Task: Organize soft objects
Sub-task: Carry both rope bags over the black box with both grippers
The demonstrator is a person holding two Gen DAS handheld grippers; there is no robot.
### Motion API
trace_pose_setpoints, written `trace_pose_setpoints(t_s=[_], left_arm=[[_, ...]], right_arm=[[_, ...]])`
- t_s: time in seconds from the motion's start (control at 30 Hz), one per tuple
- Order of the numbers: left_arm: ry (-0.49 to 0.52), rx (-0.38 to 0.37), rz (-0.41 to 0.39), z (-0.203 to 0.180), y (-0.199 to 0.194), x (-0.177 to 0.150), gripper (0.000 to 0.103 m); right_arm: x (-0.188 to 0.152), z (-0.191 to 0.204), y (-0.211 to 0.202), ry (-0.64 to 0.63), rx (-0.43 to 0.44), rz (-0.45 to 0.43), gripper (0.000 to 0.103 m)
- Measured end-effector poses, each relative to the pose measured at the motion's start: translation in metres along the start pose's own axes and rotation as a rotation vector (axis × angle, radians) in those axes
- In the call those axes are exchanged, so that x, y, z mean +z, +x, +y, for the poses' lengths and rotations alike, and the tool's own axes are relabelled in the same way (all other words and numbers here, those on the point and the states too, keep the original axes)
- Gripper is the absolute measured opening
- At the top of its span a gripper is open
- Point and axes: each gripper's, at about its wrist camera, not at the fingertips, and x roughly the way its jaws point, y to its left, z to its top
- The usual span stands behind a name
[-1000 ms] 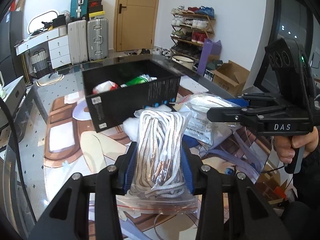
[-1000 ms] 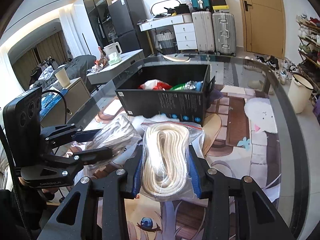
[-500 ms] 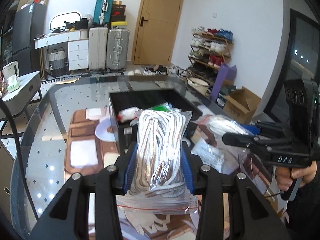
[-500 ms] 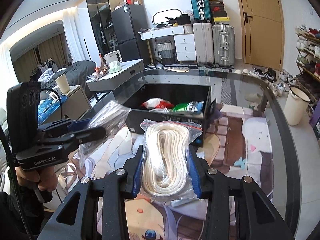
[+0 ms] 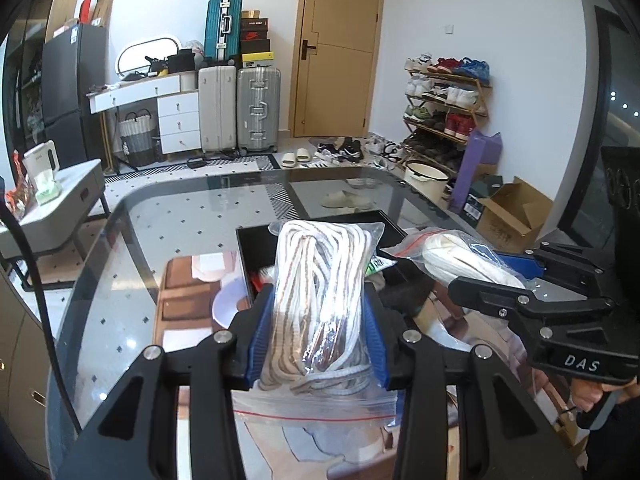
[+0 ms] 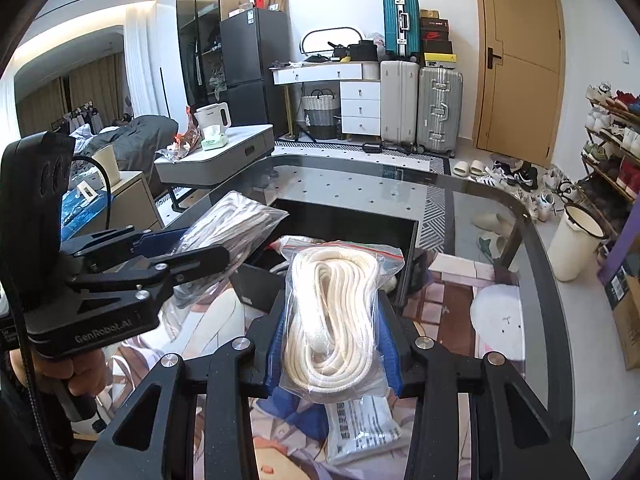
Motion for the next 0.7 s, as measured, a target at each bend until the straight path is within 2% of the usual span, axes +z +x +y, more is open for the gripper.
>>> trace_pose_setpoints(t_s=[0.23, 0.7], left_arm=[[0.012, 0.028, 0.017, -0.001, 0.017, 0.008, 0.041], [0.008, 0.024, 0.076, 0.006, 0.046, 0.017, 0.041]], right_arm=[[0.012, -0.008, 0.013, 0.011, -0.009, 0.006, 0.040], [0.028, -0.012, 0.049, -0.007, -0.014, 0.074, 0.040]])
